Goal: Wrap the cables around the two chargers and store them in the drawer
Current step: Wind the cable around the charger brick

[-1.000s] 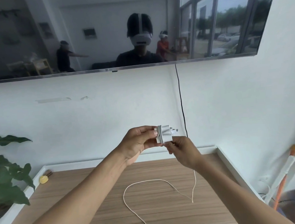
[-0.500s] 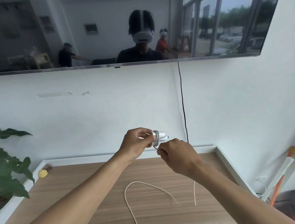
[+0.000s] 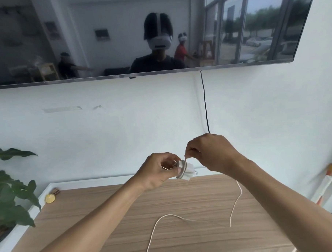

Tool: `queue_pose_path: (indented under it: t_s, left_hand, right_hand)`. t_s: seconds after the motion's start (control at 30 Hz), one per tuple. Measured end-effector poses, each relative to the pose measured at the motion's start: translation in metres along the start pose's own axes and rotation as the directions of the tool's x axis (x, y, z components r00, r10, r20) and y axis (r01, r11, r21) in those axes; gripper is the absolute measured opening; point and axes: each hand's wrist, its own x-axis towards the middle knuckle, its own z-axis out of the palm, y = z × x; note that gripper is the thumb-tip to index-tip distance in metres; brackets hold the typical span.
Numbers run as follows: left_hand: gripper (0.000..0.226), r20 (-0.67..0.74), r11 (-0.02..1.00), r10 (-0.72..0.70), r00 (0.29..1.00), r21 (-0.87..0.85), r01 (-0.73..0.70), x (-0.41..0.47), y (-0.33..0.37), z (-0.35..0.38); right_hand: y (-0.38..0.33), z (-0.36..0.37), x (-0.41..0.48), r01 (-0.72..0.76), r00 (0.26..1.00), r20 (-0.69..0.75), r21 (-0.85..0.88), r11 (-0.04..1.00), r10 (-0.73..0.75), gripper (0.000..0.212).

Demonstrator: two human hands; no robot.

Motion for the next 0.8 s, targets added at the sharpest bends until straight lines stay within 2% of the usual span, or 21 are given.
queue_pose_path:
  t_s: [0.17, 0.3, 0.4, 0.53, 0.63, 0.73, 0.8]
  left_hand:
    - [0.018, 0.169, 0.981, -0.004, 0.986, -0.192, 0.037, -0.001, 0.01, -0.007]
    - [0.024, 0.213, 0.976, -0.004, 0.977, -0.211, 0.05, -0.003, 0.013, -0.013]
    - [0.029, 0.228, 0.968, -0.003, 0.974, -0.242, 0.059, -0.004, 0.014, -0.013]
    - [0.029, 0.294, 0.896, 0.033, 0.955, -0.432, 0.102, -0.011, 0.02, -0.01]
    - [0.03, 0.273, 0.825, 0.046, 0.961, -0.553, 0.118, -0.012, 0.027, -0.008]
    - [0.029, 0.185, 0.771, -0.024, 0.982, -0.623, 0.137, -0.007, 0.03, -0.005]
    - [0.025, 0.096, 0.753, -0.105, 0.99, -0.643, 0.143, -0.004, 0.03, -0.005]
  right_hand:
    - [0.007, 0.002, 0.0, 0.02, 1.0, -0.004, 0.204, 0.979, -0.019, 0.027]
    - [0.009, 0.009, -0.001, 0.013, 1.0, -0.022, 0.304, 0.953, -0.007, 0.023]
    - [0.015, 0.019, -0.001, -0.023, 1.0, 0.0, 0.471, 0.882, 0.026, 0.028]
    - [0.022, 0.039, -0.008, -0.044, 0.998, -0.014, 0.627, 0.778, 0.067, 0.036]
    - [0.02, 0.059, -0.017, 0.003, 0.998, -0.047, 0.662, 0.75, 0.037, 0.051]
    - [0.012, 0.077, -0.022, -0.042, 0.99, -0.076, 0.638, 0.769, 0.117, 0.03]
    - [0.005, 0.084, -0.026, -0.025, 0.988, -0.104, 0.615, 0.788, 0.113, 0.031]
